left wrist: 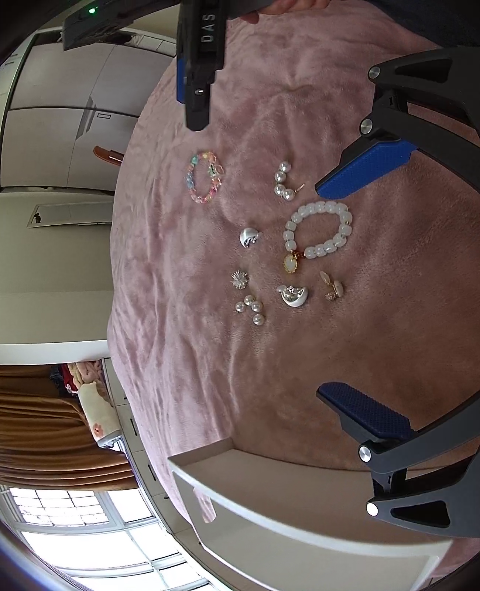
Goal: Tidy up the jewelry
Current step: 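Lower the left tool onto a small gold earring and close it, then carry the earring in the left tool into the white tray and open, then grasp the silver crescent earring with left tool while right tool grasps pastel bracelet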
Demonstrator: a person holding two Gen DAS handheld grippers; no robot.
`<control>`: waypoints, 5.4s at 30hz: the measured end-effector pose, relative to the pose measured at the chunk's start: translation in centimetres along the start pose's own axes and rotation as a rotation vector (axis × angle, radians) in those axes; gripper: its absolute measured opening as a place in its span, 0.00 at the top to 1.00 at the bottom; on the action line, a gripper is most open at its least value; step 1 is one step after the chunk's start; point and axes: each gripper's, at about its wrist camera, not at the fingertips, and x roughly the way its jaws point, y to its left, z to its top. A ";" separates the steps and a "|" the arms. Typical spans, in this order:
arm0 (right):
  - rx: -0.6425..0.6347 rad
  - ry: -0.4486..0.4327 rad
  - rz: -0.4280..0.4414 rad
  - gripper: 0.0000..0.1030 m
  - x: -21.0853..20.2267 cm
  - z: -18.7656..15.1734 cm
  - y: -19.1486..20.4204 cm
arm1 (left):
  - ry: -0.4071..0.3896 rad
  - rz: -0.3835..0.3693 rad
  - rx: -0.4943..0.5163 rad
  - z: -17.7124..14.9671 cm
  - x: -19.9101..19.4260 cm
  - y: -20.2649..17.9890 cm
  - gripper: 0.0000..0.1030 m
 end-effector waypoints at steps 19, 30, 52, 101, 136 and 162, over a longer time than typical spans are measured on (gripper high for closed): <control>-0.095 0.192 0.189 0.85 7.2 -4.4 3.5 | 0.088 0.001 -0.029 -1.6 5.7 1.2 0.59; -0.071 0.173 0.217 0.88 6.6 -4.3 3.5 | 0.084 -0.058 -0.070 -1.6 5.4 1.4 0.82; -0.029 -0.005 0.290 0.88 -0.5 0.2 4.2 | -0.018 -0.108 -0.095 2.9 -2.3 2.3 0.82; -0.287 0.235 0.453 0.67 12.8 13.5 34.7 | 0.149 0.128 -0.403 -0.7 -7.3 24.9 0.48; -0.115 -0.212 0.228 0.09 -8.1 11.0 6.4 | -0.090 -0.023 -0.175 10.2 -12.2 9.0 0.05; -0.033 -0.026 -0.111 0.30 4.7 2.7 -6.6 | 0.158 0.009 -0.072 4.8 5.2 1.1 0.05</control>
